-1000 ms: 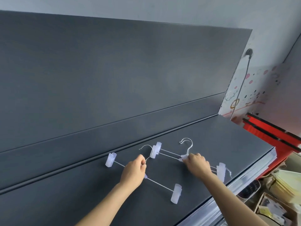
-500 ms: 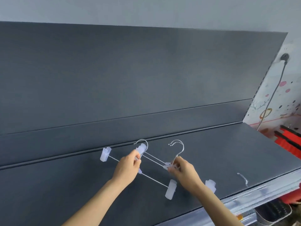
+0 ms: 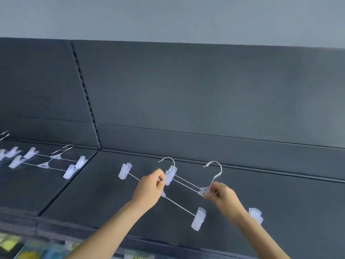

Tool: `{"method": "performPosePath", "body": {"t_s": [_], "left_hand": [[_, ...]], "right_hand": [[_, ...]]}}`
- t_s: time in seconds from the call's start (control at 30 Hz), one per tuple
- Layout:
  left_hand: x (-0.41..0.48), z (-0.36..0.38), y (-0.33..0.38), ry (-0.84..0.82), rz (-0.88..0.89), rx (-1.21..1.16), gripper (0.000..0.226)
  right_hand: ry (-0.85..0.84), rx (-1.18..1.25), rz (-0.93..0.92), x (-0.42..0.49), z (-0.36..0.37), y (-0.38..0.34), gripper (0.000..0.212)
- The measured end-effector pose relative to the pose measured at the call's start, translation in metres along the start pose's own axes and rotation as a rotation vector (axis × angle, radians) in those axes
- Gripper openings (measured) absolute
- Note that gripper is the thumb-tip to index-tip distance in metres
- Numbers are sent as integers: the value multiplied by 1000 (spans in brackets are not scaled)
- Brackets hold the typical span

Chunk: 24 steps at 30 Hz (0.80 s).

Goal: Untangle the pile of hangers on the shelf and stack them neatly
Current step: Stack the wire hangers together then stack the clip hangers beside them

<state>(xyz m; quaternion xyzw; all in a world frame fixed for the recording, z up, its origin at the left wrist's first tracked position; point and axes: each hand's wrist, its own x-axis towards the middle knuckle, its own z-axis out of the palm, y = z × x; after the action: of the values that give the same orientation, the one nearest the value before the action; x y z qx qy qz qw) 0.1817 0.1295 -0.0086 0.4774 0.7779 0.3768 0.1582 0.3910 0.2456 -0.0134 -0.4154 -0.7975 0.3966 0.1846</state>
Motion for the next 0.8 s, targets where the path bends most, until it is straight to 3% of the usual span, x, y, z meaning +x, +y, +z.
{"method": "performPosePath", "body": {"t_s": [0.37, 0.53, 0.8], "left_hand": [[-51, -128, -97, 119, -99, 20, 17], [-76, -206, -155, 154, -114, 48, 31], [-87, -288, -234, 180, -114, -17, 28]], "right_hand": [[-119, 33, -125, 10, 108, -111, 30], [-151, 75, -140, 6, 181, -175, 21], [-98, 68, -136, 15, 269, -243, 25]]}}
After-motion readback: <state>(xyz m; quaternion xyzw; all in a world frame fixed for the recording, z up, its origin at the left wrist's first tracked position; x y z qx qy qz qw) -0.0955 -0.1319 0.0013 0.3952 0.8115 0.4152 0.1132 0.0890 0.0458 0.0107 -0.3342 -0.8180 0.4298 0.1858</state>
